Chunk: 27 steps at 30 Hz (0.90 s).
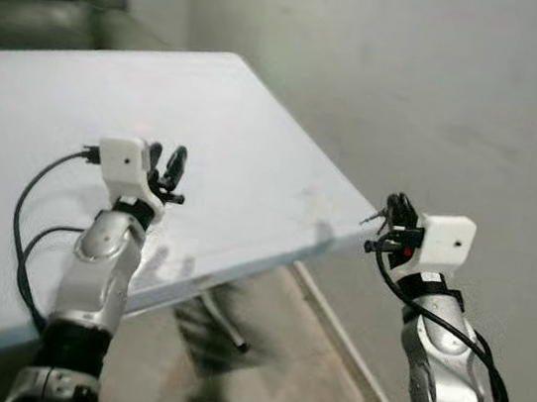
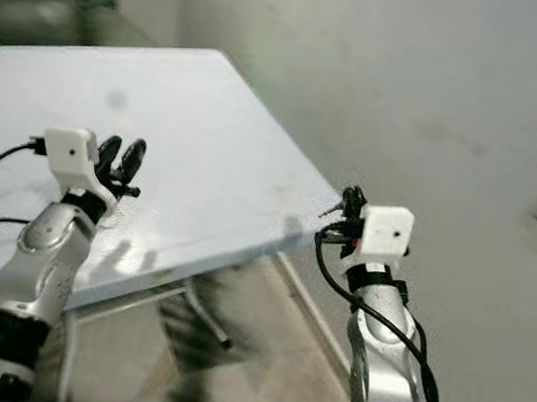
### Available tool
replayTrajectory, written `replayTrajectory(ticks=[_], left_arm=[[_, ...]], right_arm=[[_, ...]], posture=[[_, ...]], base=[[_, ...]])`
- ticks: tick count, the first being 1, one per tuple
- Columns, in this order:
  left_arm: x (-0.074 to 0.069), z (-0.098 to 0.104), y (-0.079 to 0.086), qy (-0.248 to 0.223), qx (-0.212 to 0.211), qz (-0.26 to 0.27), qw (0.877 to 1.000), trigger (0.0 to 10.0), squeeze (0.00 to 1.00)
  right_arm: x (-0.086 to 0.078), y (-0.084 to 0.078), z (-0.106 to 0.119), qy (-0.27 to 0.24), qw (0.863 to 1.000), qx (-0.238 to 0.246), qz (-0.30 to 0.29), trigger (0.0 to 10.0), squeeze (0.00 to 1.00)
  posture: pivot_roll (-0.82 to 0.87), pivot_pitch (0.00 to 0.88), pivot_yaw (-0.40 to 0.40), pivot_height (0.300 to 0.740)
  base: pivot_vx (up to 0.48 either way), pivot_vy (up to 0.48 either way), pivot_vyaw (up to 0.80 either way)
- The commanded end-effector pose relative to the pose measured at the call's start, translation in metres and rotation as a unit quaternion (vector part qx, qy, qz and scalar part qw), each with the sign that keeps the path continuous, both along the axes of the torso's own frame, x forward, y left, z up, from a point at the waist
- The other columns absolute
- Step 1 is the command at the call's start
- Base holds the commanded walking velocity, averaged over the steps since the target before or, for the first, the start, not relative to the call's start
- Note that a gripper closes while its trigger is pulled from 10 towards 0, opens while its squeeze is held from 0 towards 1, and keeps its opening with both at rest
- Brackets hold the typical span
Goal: Hang keys on a hook
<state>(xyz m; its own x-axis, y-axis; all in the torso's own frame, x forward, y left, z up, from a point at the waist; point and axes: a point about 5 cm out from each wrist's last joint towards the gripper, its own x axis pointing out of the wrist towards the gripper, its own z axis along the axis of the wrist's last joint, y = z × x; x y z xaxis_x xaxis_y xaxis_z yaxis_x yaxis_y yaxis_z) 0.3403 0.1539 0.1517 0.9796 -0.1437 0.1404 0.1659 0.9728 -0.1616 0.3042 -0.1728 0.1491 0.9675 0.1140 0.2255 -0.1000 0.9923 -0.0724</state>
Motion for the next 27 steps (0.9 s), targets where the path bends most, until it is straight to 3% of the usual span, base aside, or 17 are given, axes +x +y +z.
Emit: replayTrajectory(ticks=[1, 27], left_arm=[[0.0004, 0.0020, 0.0051, 0.000, 0.005, 0.007, 1.000, 10.0, 0.00], [0.0024, 0.0064, 0.0061, -0.005, 0.000, 0.015, 1.000, 10.0, 0.00]], right_arm=[[0.0014, 0.0028, 0.0065, -0.011, 1.000, 0.001, 0.007, 10.0, 0.00], [0.0086, 0.0039, 0.0131, -0.017, 1.000, 0.008, 0.004, 10.0, 0.00]], posture=[[0.09, 0.000, -0.074, 0.740], [0.10, 0.000, -0.078, 0.740]], base=[[0.000, 0.000, -0.78], [0.000, 0.000, -0.78]])
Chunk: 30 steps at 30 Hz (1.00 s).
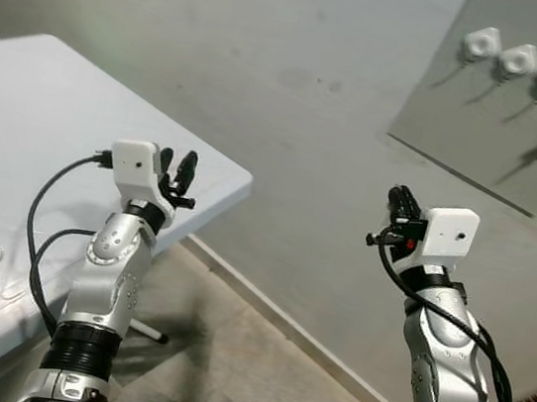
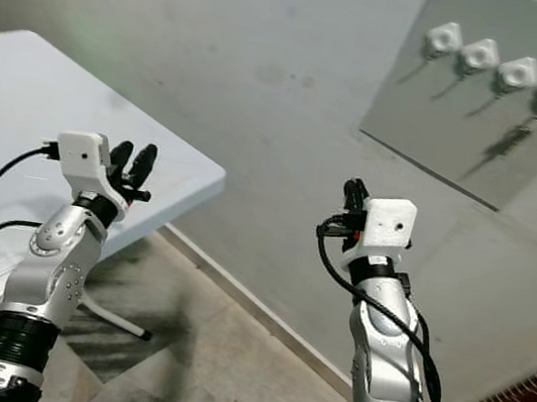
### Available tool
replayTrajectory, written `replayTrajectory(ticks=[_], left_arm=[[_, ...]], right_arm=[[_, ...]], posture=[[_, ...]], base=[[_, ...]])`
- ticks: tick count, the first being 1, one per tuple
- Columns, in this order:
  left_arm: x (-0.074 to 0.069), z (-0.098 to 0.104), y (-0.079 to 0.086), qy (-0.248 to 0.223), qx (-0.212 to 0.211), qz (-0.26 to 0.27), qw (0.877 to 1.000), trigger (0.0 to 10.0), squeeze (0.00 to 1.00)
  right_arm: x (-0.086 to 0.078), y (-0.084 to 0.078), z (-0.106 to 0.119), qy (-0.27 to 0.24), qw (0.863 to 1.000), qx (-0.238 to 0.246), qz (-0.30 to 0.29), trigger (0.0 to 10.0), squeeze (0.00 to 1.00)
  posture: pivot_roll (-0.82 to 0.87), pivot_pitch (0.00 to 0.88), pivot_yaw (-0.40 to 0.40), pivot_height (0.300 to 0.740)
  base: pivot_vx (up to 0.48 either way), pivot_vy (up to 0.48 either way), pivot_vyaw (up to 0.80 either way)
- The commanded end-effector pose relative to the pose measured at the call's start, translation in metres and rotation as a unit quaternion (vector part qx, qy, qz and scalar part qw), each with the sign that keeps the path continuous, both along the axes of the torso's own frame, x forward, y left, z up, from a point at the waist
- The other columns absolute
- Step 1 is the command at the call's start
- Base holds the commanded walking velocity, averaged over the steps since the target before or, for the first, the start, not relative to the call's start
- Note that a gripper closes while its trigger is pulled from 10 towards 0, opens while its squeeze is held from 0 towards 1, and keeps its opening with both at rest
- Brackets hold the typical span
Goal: Hang keys on a hook
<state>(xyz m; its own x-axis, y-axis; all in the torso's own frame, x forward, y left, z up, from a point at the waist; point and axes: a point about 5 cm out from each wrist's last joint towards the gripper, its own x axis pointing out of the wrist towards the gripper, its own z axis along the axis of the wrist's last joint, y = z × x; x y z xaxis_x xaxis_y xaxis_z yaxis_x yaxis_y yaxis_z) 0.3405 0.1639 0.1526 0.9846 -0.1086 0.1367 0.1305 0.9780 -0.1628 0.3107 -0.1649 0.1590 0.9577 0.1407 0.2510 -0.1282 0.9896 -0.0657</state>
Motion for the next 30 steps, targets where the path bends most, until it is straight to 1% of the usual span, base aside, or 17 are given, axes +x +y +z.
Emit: replayTrajectory(ticks=[1, 8, 12, 24, 30], left_arm=[[0.0024, 0.0059, -0.0038, -0.007, 0.000, -0.002, 1.000, 10.0, 0.00], [0.0026, 0.0067, -0.0032, -0.008, -0.001, -0.003, 1.000, 10.0, 0.00], [0.0033, 0.0082, -0.0040, -0.010, -0.002, -0.009, 1.000, 10.0, 0.00], [0.0026, 0.0055, -0.0052, -0.001, -0.002, -0.010, 1.000, 10.0, 0.00], [0.0007, 0.0054, -0.0063, 0.001, -0.002, -0.012, 1.000, 10.0, 0.00]], right_arm=[[0.0028, -0.0036, 0.0045, -0.006, 1.000, 0.006, -0.012, 10.0, 0.00], [0.0026, -0.0032, 0.0053, -0.007, 1.000, 0.009, -0.013, 10.0, 0.00], [0.0029, -0.0056, 0.0067, -0.009, 1.000, 0.011, -0.020, 10.0, 0.00], [0.0000, -0.0051, 0.0033, -0.004, 0.999, 0.019, -0.027, 10.0, 0.00], [-0.0018, -0.0029, 0.0024, -0.003, 0.999, 0.026, -0.032, 10.0, 0.00]], posture=[[0.10, 0.000, -0.078, 0.740], [0.10, 0.000, -0.073, 0.740], [0.10, 0.000, -0.068, 0.740], [0.09, 0.000, -0.062, 0.740], [0.10, 0.000, -0.045, 0.740]], base=[[0.000, 0.000, -0.78], [0.000, 0.000, -0.78], [0.000, 0.000, -0.78], [0.000, 0.000, -0.78], [0.000, 0.000, -0.78]])
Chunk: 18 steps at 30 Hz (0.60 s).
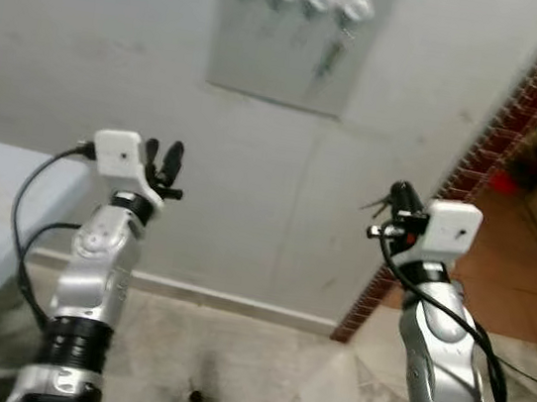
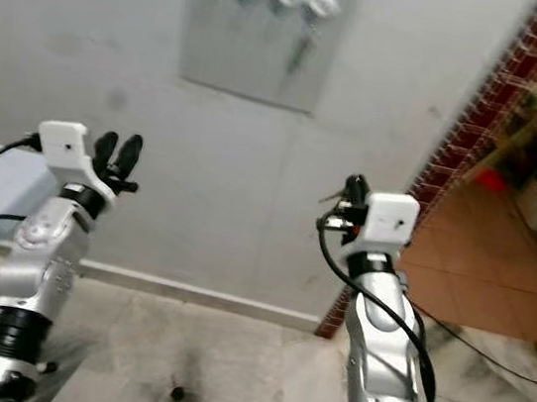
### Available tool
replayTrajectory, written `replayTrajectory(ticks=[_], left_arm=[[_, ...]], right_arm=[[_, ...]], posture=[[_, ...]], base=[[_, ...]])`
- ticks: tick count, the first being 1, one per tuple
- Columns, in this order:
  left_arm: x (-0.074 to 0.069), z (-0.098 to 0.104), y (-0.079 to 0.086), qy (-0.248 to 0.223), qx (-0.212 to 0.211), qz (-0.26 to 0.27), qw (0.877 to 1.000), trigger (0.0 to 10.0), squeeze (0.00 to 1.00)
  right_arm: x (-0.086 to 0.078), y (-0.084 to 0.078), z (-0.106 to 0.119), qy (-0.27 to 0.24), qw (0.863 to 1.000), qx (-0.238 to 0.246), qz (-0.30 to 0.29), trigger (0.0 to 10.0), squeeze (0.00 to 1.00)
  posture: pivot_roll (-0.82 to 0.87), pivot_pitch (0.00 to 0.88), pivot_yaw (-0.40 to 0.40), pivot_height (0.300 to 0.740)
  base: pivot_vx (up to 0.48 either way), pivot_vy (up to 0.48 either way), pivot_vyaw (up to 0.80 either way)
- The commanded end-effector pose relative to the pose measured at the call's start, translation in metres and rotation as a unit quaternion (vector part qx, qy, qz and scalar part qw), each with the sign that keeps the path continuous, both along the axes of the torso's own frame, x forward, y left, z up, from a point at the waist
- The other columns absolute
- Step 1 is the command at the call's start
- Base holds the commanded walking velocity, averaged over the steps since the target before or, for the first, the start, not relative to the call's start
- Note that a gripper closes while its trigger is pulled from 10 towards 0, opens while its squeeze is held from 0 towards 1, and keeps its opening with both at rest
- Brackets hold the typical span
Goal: Hang keys on a hook
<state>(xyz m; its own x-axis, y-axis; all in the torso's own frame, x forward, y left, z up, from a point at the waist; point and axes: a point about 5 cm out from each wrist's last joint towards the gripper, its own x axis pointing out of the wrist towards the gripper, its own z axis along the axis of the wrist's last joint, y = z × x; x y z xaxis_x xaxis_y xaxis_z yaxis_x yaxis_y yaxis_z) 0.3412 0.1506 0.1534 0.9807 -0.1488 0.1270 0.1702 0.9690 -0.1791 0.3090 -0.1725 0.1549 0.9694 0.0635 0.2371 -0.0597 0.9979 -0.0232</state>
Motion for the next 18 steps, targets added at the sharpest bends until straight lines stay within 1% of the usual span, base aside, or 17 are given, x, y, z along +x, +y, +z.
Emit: replayTrajectory(ticks=[1, 3, 6, 12, 18], left_arm=[[0.000, 0.005, 0.007, -0.005, 0.006, 0.009, 1.000, 10.0, 0.00], [-0.001, 0.004, 0.007, -0.003, 0.005, 0.007, 1.000, 10.0, 0.00], [0.000, 0.005, 0.006, -0.001, 0.006, 0.006, 1.000, 10.0, 0.00], [0.000, 0.005, 0.006, 0.002, 0.007, 0.004, 1.000, 10.0, 0.00], [0.002, 0.004, 0.000, 0.008, 0.013, -0.012, 1.000, 10.0, 0.00]], right_arm=[[-0.001, 0.005, 0.006, -0.012, 1.000, 0.010, 0.001, 10.0, 0.00], [-0.002, 0.005, 0.004, -0.011, 1.000, 0.022, -0.003, 10.0, 0.00], [-0.005, 0.004, 0.000, -0.004, 1.000, 0.019, -0.011, 10.0, 0.00], [-0.009, 0.002, -0.001, -0.006, 1.000, 0.016, -0.021, 10.0, 0.00], [-0.015, -0.002, 0.000, -0.010, 0.999, 0.021, -0.035, 10.0, 0.00]], posture=[[0.10, 0.000, -0.044, 0.740], [0.10, 0.000, -0.040, 0.740], [0.10, 0.000, -0.032, 0.740], [0.09, 0.003, -0.016, 0.740], [0.07, 0.008, 0.005, 0.740]], base=[[0.000, 0.000, -0.77], [0.000, 0.000, 0.00], [0.000, 0.000, 0.00], [0.000, 0.000, 0.00], [0.000, 0.000, 0.00]])
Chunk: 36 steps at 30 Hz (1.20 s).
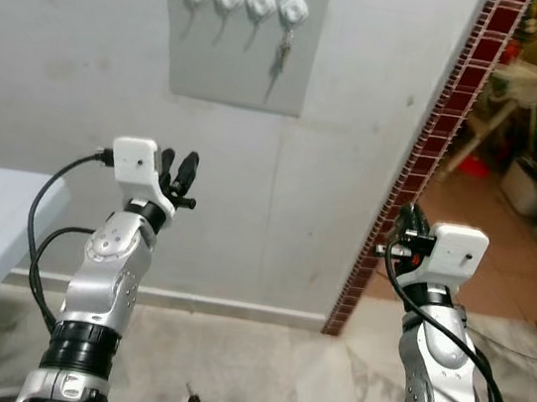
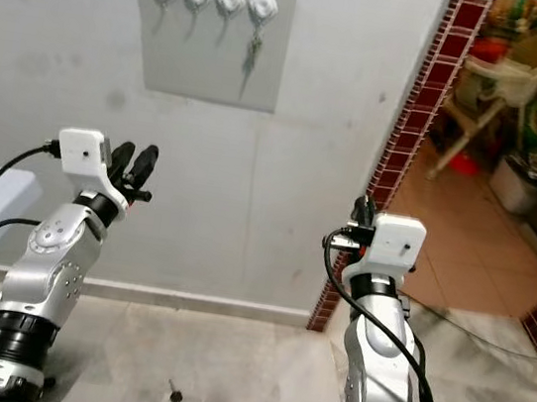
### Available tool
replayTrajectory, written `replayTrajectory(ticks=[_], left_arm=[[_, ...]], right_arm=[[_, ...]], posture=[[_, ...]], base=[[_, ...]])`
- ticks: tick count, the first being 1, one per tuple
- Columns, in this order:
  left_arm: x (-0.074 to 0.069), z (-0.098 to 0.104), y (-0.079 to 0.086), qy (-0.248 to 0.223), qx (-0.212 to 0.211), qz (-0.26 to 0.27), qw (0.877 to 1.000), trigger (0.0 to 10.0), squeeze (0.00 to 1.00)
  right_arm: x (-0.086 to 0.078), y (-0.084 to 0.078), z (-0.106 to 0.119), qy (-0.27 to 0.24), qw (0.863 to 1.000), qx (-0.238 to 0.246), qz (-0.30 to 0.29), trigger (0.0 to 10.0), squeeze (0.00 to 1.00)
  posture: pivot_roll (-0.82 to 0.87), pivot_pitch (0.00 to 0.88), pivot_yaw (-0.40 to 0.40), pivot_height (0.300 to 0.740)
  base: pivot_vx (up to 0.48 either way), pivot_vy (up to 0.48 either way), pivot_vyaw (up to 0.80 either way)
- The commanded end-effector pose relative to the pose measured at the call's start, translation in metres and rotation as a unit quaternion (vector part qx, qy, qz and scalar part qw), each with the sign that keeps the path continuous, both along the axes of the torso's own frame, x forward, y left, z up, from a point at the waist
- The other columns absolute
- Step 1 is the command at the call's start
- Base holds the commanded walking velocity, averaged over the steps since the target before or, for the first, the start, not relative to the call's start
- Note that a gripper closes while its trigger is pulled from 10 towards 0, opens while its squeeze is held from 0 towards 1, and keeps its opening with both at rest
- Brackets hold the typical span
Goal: Hang keys on a hook
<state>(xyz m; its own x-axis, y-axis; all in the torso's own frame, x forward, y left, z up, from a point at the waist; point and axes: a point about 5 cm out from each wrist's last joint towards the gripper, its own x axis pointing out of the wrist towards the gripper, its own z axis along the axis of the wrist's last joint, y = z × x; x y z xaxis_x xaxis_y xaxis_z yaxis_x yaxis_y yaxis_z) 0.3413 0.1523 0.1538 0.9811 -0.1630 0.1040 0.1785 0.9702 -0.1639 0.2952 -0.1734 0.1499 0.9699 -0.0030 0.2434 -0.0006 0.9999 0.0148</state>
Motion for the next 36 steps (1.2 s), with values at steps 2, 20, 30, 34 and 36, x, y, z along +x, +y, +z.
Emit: replayTrajectory(ticks=[2, 20, 30, 34, 36], left_arm=[[0.002, 0.004, -0.002, -0.002, 0.004, -0.008, 1.000, 10.0, 0.00], [0.003, 0.006, -0.003, 0.001, 0.006, -0.020, 1.000, 10.0, 0.00], [0.012, 0.009, -0.013, 0.006, 0.009, -0.049, 0.999, 10.0, 0.00], [0.018, 0.011, -0.021, 0.007, 0.015, -0.066, 0.998, 10.0, 0.00], [0.020, 0.013, -0.024, 0.005, 0.015, -0.072, 0.997, 10.0, 0.00]], right_arm=[[-0.002, -0.001, 0.004, -0.007, 1.000, 0.003, -0.009, 10.0, 0.00], [-0.008, -0.003, 0.003, -0.007, 1.000, 0.007, -0.021, 10.0, 0.00], [-0.016, -0.011, 0.002, -0.008, 0.999, 0.007, -0.049, 10.0, 0.00], [-0.019, -0.013, 0.003, -0.013, 0.998, 0.011, -0.061, 10.0, 0.00], [-0.020, -0.014, 0.001, -0.012, 0.998, 0.012, -0.064, 10.0, 0.00]], posture=[[0.07, 0.009, 0.008, 0.740], [0.05, 0.015, 0.035, 0.740], [0.00, 0.023, 0.100, 0.740], [-0.03, 0.013, 0.134, 0.740], [-0.03, 0.016, 0.139, 0.740]], base=[[0.000, 0.000, 0.00], [0.000, 0.000, 0.00], [0.000, 0.000, 0.00], [0.000, 0.000, 0.00], [0.000, 0.000, 0.00]])
